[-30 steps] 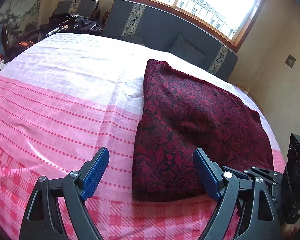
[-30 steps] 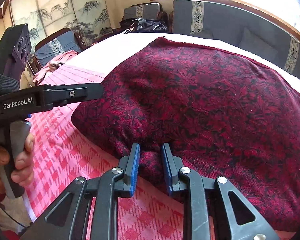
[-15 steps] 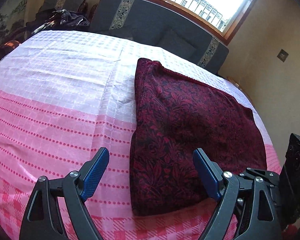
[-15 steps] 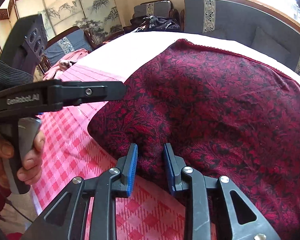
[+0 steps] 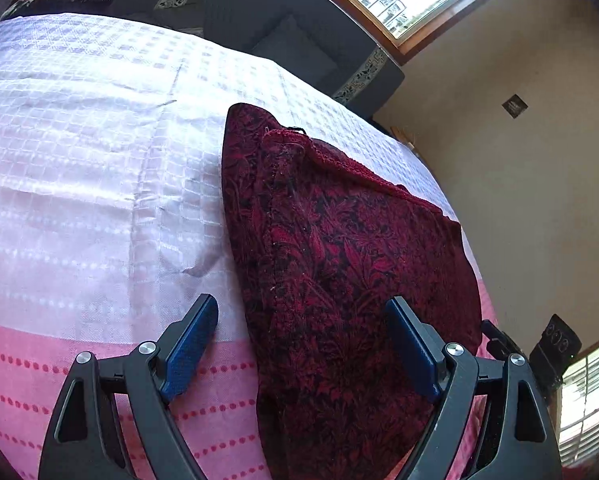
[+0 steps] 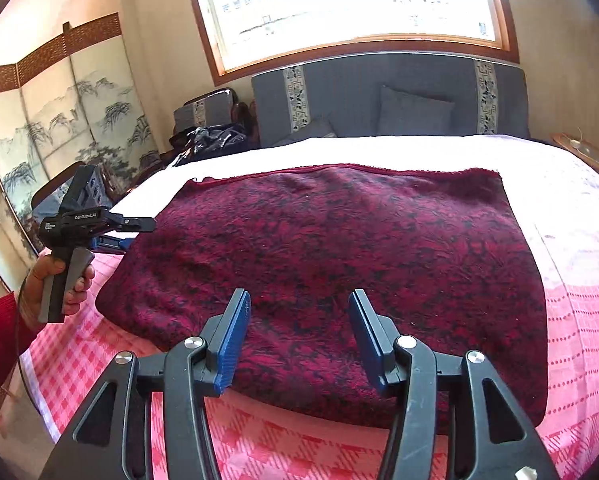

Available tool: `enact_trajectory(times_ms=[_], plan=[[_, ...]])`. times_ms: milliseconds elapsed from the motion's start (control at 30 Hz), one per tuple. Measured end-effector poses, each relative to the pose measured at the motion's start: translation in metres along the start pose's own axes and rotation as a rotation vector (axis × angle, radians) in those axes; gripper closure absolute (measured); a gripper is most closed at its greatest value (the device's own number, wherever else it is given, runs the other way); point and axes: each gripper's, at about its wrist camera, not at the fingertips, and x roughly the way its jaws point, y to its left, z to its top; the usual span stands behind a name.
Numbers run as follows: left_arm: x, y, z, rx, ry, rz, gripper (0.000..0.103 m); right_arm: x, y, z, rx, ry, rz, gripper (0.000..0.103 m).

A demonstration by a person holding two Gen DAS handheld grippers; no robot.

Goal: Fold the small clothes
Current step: 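Grasp the sweater side edge with the left gripper and lift it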

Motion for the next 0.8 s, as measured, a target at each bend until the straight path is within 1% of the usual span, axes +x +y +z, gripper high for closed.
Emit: enact_trajectory(times_ms=[100,167,200,233,300,367,400,467,500,533,733,800], plan=[[0.008,0.003,0.014,0.034,0.051,-0.080,0.019,0.003,-0.006,-0.008,0.022,0.004,-0.004,0.051],[0.011,0.009,0.025,0.028,0.066,-0.122,0.020,0.004,-0.005,-0.008,0.017,-0.006,-0.003,0.048],[0.014,0.010,0.032,0.031,0.070,-0.126,0.024,0.004,-0.004,-0.010,0.016,-0.010,0.001,0.043],[0.017,0.010,0.038,0.038,0.073,-0.125,0.027,0.005,-0.004,-0.010,0.020,-0.008,0.003,0.041],[0.023,0.009,0.045,0.024,0.069,-0.122,0.031,0.006,-0.005,-0.012,0.028,-0.002,0.008,0.039],[0.030,0.005,0.050,0.015,0.084,-0.117,0.031,0.005,-0.004,-0.013,0.029,-0.006,0.008,0.038],[0.033,0.001,0.051,0.034,0.094,-0.105,0.031,0.005,-0.004,-0.013,0.033,-0.007,0.006,0.037],[0.036,-0.007,0.050,0.063,0.096,-0.053,0.034,0.005,-0.006,-0.014,0.042,-0.008,0.016,0.036],[0.039,-0.010,0.050,0.059,0.102,-0.041,0.042,0.005,-0.006,-0.014,0.047,-0.009,0.018,0.035],[0.042,-0.012,0.048,0.049,0.117,-0.042,0.054,0.005,-0.007,-0.014,0.052,-0.009,0.019,0.035],[0.040,-0.023,0.039,0.046,0.054,0.051,0.055,0.006,-0.008,-0.014,0.061,-0.005,0.029,0.029],[0.041,-0.023,0.036,0.045,0.041,0.061,0.055,0.006,-0.008,-0.014,0.064,-0.006,0.030,0.024]])
